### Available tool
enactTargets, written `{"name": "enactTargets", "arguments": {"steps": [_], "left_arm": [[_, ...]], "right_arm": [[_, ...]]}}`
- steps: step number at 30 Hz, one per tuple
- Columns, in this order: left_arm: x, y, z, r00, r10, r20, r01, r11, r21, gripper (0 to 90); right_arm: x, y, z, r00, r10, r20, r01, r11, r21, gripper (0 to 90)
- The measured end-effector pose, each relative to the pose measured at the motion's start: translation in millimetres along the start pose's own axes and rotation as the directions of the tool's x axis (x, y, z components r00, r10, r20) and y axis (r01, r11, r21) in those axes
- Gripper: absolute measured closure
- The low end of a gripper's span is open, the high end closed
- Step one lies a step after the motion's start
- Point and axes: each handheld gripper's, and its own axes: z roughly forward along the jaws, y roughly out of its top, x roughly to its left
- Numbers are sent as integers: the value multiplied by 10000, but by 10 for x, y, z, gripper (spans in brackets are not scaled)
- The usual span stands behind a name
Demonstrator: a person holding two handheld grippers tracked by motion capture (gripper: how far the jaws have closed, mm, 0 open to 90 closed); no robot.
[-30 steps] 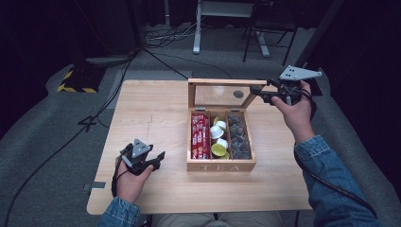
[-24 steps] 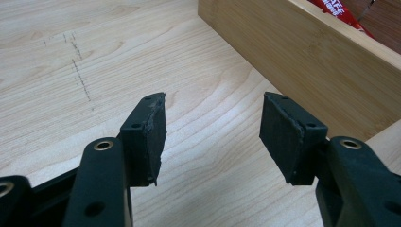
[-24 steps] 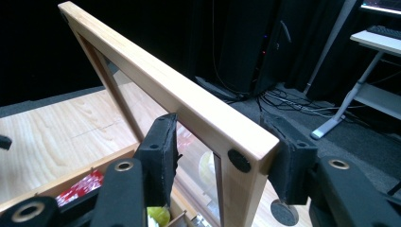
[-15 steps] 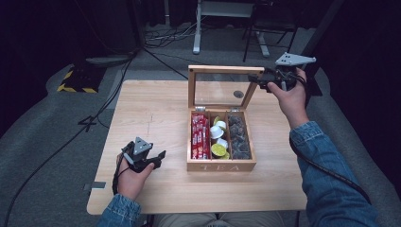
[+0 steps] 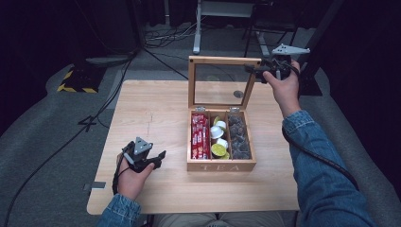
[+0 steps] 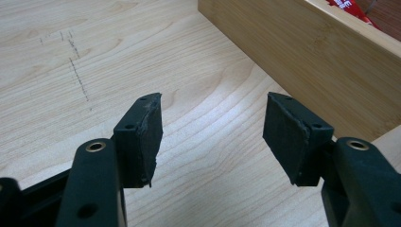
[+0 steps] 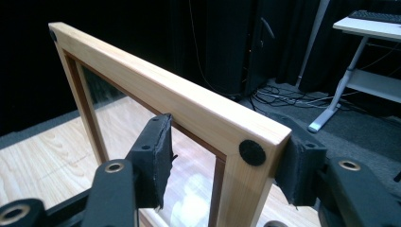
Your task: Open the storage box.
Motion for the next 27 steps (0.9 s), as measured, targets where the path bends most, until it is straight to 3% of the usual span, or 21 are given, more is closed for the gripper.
{"name": "enactTargets", "arguments": {"steps": [10, 27], "left_arm": [[4, -15, -13, 10000, 7, -29, -7, 10000, -5, 388], [15, -33, -18, 10000, 52, -11, -52, 10000, 73, 388]], "right_arm": [[-149, -31, 197, 9983, 567, -157, -567, 9984, -23, 362], [-264, -237, 401, 9958, 827, 393, -844, 9954, 448, 328]]}}
